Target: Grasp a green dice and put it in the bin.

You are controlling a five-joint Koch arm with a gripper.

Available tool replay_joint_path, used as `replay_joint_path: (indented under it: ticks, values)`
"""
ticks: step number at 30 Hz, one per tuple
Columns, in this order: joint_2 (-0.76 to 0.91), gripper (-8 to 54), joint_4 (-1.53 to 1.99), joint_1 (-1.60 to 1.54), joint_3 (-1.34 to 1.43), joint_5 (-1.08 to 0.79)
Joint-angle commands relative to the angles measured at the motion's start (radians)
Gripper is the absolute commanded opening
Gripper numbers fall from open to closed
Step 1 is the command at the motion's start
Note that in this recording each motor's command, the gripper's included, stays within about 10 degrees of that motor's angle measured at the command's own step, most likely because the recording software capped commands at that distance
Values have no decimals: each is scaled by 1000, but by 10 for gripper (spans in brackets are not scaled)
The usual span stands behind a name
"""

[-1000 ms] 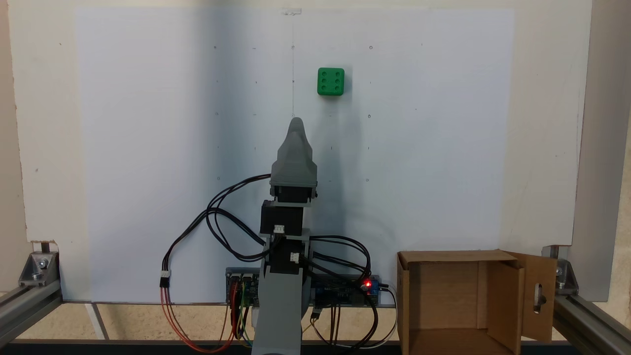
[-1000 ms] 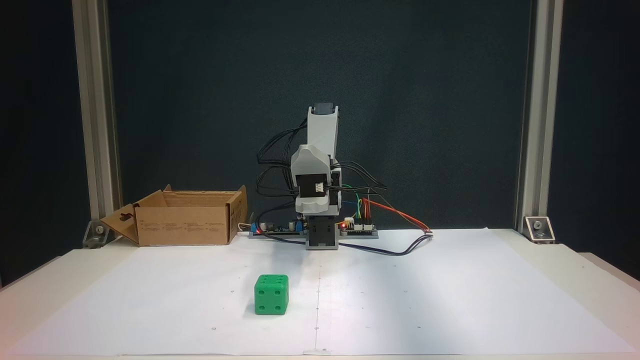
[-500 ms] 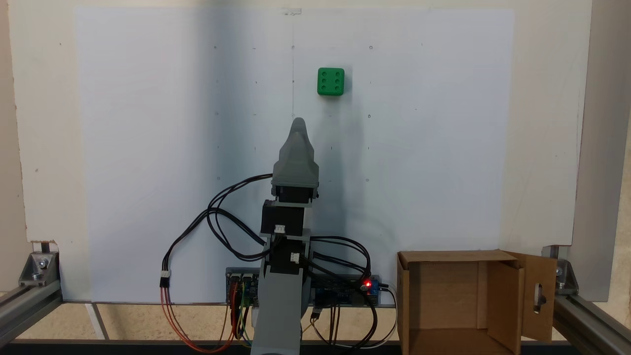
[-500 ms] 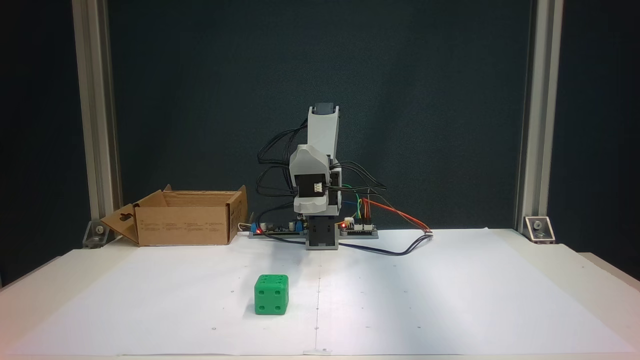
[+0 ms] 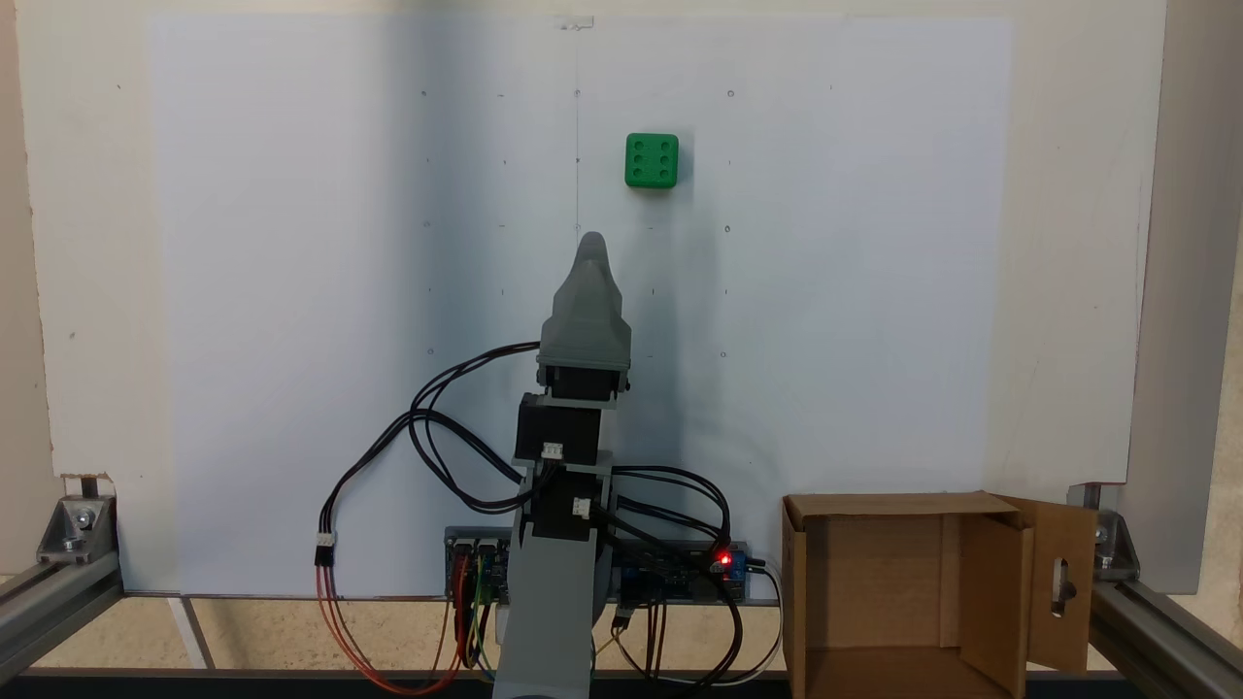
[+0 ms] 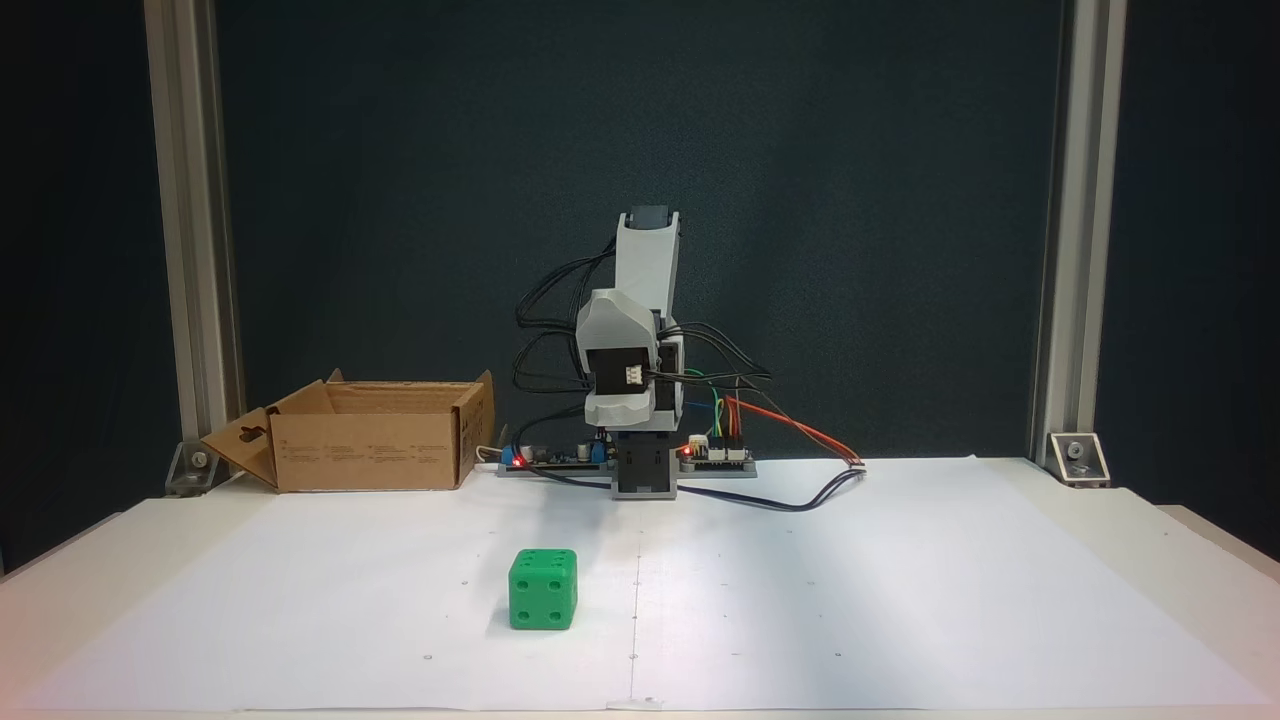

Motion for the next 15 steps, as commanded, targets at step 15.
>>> replay_joint_path:
  ticks: [15]
  values:
    - [109,440,166,20,-92,15]
